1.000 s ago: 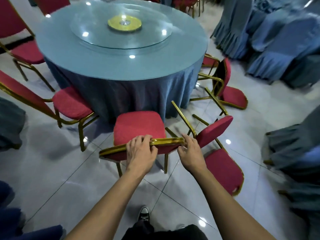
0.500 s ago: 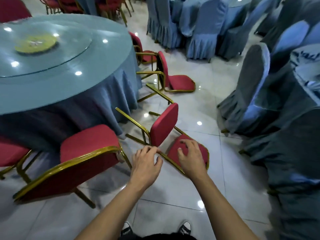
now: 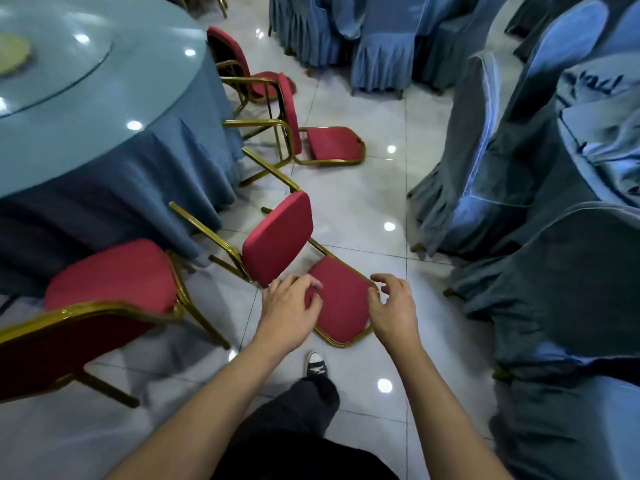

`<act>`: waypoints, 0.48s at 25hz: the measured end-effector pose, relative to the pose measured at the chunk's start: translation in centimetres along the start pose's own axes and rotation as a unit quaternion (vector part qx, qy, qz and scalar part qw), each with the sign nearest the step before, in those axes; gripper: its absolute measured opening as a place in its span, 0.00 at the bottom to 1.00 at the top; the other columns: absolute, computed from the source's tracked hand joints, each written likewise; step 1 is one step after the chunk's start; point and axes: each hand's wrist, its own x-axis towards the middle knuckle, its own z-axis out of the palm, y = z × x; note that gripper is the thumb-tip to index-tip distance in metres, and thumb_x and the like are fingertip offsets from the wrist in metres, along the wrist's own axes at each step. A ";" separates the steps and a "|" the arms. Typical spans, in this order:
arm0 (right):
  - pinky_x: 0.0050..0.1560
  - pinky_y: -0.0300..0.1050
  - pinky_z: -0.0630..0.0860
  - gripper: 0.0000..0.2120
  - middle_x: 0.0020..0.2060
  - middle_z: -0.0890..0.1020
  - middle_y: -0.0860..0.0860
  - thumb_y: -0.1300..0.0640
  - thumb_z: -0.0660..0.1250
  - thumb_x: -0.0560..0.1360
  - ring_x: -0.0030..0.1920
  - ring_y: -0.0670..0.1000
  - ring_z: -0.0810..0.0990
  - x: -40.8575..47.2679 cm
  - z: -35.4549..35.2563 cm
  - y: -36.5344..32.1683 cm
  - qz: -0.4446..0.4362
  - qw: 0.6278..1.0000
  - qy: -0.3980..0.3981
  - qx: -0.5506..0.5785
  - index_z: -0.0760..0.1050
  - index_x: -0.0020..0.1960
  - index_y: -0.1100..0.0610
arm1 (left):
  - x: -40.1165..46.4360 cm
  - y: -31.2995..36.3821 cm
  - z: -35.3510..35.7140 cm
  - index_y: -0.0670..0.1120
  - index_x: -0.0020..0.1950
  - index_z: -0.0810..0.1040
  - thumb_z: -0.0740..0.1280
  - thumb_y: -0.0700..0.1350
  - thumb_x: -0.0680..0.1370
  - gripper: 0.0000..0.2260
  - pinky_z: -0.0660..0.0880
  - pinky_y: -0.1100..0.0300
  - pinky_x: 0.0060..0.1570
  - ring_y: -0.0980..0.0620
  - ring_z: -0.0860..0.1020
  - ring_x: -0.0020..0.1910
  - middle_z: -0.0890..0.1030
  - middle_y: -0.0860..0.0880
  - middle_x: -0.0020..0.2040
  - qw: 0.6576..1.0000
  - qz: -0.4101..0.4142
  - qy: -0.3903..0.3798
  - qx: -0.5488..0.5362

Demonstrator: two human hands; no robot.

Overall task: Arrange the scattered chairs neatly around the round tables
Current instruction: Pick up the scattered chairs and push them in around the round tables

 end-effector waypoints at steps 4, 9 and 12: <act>0.54 0.37 0.69 0.12 0.60 0.74 0.45 0.54 0.63 0.80 0.56 0.42 0.74 6.0 -1.7 0.5 -0.014 0.999 -0.036 -0.014 0.76 0.63 0.48 | 5.0 2.8 2.3 0.58 0.58 0.77 0.61 0.51 0.80 0.09 0.66 0.51 0.62 0.50 0.71 0.59 0.76 0.57 0.58 0.999 -0.025 -0.008 -0.018; 0.54 0.39 0.68 0.12 0.57 0.74 0.44 0.55 0.63 0.80 0.58 0.42 0.74 13.1 -5.2 0.9 -0.033 0.997 -0.044 -0.057 0.76 0.62 0.47 | 12.8 6.4 4.4 0.54 0.58 0.79 0.63 0.49 0.79 0.09 0.64 0.51 0.67 0.48 0.72 0.64 0.78 0.53 0.61 0.998 -0.042 0.012 -0.049; 0.55 0.40 0.69 0.12 0.59 0.76 0.46 0.56 0.63 0.80 0.58 0.43 0.74 16.1 -6.8 1.7 -0.017 0.994 -0.070 -0.082 0.76 0.63 0.48 | 15.4 7.4 5.5 0.53 0.58 0.79 0.64 0.47 0.79 0.09 0.63 0.51 0.68 0.46 0.71 0.64 0.79 0.51 0.61 0.993 -0.088 0.019 -0.072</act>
